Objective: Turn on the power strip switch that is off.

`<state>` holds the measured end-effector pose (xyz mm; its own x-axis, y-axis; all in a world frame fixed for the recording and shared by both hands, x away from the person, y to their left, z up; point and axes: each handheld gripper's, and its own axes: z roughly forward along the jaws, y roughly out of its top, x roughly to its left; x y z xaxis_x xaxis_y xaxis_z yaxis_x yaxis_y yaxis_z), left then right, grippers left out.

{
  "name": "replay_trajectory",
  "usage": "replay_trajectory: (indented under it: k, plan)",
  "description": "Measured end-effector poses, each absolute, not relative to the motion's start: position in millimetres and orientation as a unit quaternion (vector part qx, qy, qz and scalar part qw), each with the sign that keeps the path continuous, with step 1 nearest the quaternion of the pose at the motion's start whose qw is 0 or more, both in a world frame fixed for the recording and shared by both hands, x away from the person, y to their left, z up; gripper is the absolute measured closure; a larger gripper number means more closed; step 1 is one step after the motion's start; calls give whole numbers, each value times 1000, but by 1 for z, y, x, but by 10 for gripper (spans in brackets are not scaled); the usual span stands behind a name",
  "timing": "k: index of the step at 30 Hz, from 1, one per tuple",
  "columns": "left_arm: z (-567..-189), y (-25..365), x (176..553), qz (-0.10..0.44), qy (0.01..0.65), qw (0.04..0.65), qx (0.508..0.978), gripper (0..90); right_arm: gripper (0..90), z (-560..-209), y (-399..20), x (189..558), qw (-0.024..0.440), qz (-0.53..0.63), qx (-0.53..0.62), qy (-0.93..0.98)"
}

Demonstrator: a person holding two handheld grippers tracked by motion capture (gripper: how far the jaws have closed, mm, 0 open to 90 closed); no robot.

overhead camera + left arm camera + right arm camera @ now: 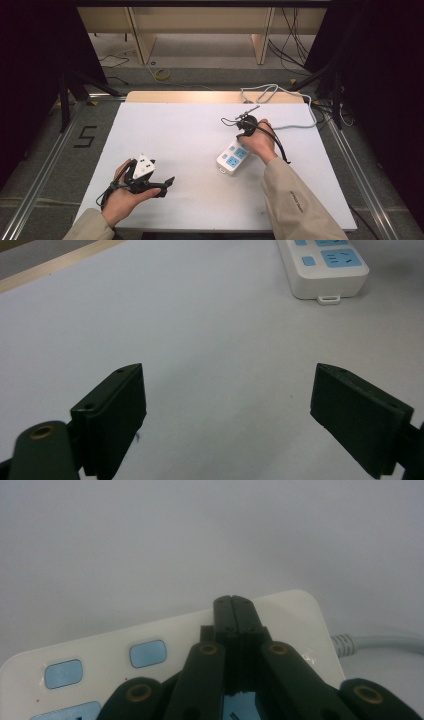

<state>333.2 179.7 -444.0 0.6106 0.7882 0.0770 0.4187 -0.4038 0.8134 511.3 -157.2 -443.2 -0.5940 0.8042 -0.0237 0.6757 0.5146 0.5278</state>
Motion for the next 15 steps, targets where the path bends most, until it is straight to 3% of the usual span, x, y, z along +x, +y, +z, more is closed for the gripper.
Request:
replay_trajectory:
  k: [15]
  plan:
    - [-444, 180, 334, 232, 376, 395, 805, 143, 900, -444, -159, 510, 141, 253, 421, 859]
